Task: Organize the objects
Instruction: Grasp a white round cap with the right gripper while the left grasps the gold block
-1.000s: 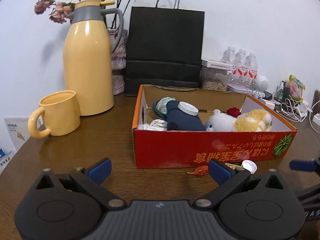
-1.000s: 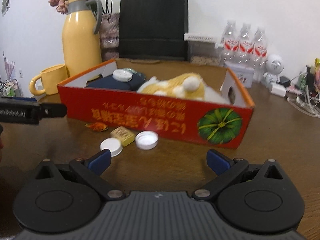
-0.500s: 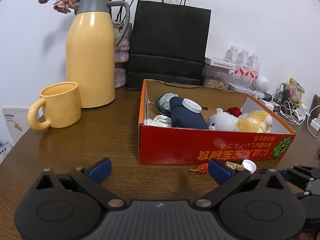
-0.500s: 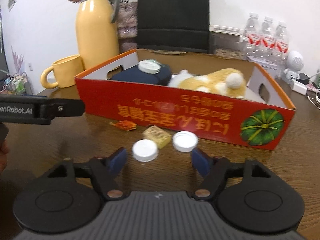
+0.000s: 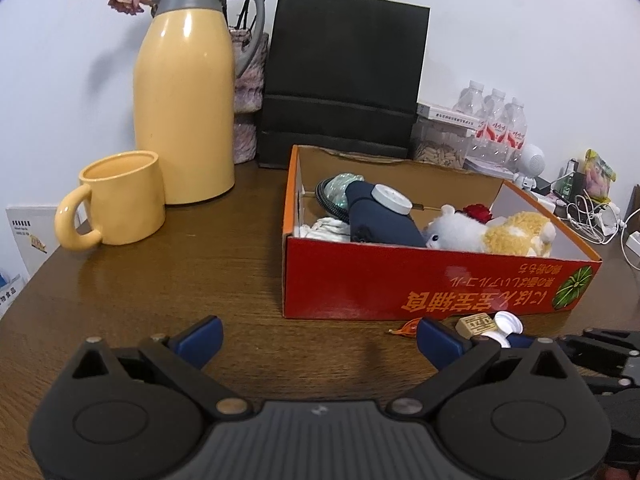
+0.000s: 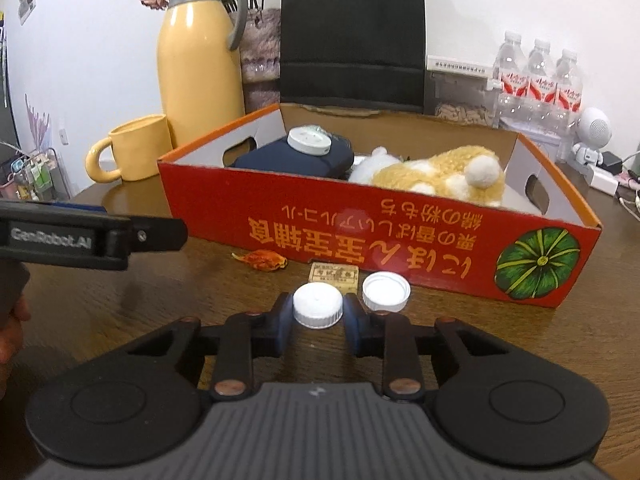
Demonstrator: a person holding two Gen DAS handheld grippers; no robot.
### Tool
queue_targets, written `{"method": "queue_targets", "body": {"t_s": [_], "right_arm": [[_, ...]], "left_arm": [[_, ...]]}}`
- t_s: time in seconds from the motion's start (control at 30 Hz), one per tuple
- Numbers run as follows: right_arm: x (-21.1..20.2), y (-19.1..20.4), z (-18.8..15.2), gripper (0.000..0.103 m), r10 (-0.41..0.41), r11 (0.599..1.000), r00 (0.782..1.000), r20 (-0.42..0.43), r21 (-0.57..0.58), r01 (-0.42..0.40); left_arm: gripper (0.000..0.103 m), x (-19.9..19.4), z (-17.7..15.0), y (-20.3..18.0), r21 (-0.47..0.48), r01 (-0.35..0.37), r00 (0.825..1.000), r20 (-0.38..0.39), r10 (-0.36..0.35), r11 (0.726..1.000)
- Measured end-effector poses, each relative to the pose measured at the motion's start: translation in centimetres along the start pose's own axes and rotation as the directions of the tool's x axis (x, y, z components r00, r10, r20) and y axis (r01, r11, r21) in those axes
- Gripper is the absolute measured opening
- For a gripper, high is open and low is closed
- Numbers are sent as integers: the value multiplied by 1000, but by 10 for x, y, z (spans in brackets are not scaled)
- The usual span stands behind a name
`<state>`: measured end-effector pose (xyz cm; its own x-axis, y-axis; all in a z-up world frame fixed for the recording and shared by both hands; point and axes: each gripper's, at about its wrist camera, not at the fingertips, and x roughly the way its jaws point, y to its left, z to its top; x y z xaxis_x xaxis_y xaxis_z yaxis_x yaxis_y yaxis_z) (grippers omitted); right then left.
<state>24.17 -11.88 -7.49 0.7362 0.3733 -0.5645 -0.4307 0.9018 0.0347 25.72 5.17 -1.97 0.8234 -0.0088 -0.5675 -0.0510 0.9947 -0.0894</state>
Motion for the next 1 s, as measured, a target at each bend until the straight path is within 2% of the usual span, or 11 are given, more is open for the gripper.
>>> {"method": "queue_targets", "body": {"t_s": [0.2, 0.57, 1.0], "right_arm": [[-12, -4, -2, 28, -35, 999, 998, 54, 10, 34], [-32, -32, -9, 28, -101, 994, 989, 111, 41, 97], [-40, -79, -14, 28, -129, 990, 985, 117, 74, 121]], "left_arm": [[103, 5, -4, -4, 26, -13, 1000, -16, 13, 1000], [103, 6, -14, -34, 134, -39, 999, 22, 36, 990], [103, 20, -18, -83, 128, 8, 1000, -13, -6, 992]]}}
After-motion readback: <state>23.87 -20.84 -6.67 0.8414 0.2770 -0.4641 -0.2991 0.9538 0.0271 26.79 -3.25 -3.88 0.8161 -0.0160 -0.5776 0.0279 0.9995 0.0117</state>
